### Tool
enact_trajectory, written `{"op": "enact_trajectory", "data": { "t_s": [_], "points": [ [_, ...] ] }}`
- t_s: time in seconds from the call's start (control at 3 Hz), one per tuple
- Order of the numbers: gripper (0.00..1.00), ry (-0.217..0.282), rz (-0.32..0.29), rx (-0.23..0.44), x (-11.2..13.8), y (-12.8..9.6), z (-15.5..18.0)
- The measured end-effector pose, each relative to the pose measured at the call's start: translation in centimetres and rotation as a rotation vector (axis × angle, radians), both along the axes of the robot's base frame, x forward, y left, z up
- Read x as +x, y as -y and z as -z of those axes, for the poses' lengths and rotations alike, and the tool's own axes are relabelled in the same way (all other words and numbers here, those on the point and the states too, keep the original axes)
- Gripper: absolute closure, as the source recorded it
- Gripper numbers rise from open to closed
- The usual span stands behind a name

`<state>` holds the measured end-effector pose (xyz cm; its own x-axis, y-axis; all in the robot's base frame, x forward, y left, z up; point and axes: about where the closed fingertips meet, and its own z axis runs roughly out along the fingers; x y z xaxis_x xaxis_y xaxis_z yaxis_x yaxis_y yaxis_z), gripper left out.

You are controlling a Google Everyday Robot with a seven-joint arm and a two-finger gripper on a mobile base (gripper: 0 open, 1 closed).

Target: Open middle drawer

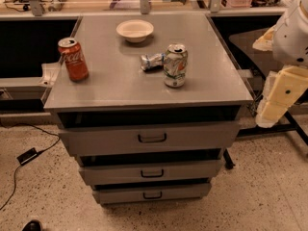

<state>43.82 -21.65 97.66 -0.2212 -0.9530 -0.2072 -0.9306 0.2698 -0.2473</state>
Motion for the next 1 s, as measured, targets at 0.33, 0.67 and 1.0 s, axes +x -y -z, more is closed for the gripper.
{"op": "enact_trajectory", "data": {
  "t_s": [0.33,0.67,1.0],
  "points": [
    [0.00,0.000,0.000,0.000,0.0,0.0,0.0],
    [0.00,0.014,-0.037,0.009,-0.2,0.8,1.8],
    [0.00,0.026,-0.088,0.004,-2.0,2.7,6.4]
  ]
}}
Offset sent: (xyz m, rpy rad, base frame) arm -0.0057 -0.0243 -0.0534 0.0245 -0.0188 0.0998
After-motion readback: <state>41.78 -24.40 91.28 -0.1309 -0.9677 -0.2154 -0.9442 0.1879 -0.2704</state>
